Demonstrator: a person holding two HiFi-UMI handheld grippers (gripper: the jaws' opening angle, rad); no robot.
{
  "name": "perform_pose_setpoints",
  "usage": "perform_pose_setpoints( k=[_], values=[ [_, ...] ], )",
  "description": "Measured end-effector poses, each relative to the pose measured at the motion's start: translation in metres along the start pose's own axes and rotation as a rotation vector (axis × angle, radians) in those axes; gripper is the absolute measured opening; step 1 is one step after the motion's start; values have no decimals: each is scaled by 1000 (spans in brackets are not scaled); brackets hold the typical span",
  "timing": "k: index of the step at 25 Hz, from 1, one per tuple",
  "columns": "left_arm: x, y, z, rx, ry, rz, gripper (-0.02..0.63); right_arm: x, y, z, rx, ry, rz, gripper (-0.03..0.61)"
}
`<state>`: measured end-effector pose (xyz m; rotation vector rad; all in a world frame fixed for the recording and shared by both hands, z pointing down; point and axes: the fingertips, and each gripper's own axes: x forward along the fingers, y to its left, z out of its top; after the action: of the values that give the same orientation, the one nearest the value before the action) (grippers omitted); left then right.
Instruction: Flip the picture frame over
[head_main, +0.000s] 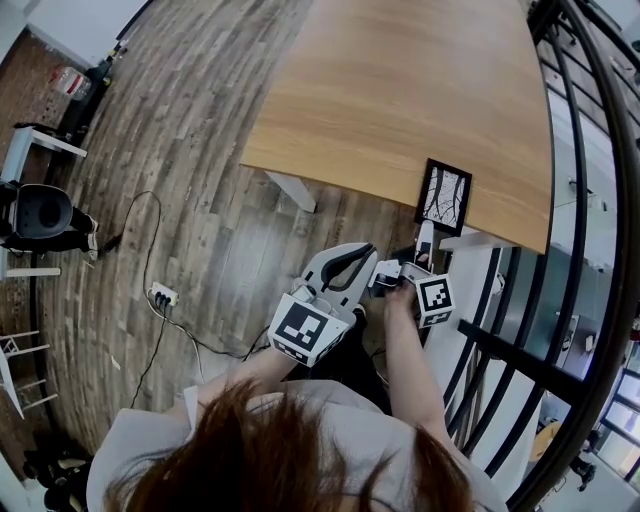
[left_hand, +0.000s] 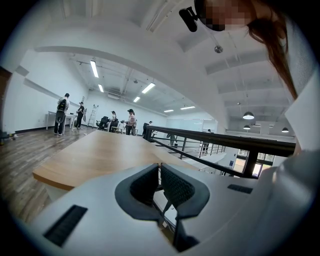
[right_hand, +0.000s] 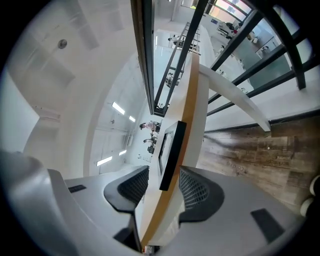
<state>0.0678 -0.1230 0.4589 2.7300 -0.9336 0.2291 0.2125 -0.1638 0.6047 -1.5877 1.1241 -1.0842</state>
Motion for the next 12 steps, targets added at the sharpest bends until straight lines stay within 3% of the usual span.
perform_pose_setpoints(
  k=[5,8,12],
  values=[
    [4,-2,0,-3,-6,0,20,-33,15,12,-11,29,-51,174],
    [9,-8,2,-11,-10,-17,20,-46,42,18,-253,103,-53,173],
    [16,-21,17,2,-42,-48,20,-54,100,31,-517,125,73,172]
  ],
)
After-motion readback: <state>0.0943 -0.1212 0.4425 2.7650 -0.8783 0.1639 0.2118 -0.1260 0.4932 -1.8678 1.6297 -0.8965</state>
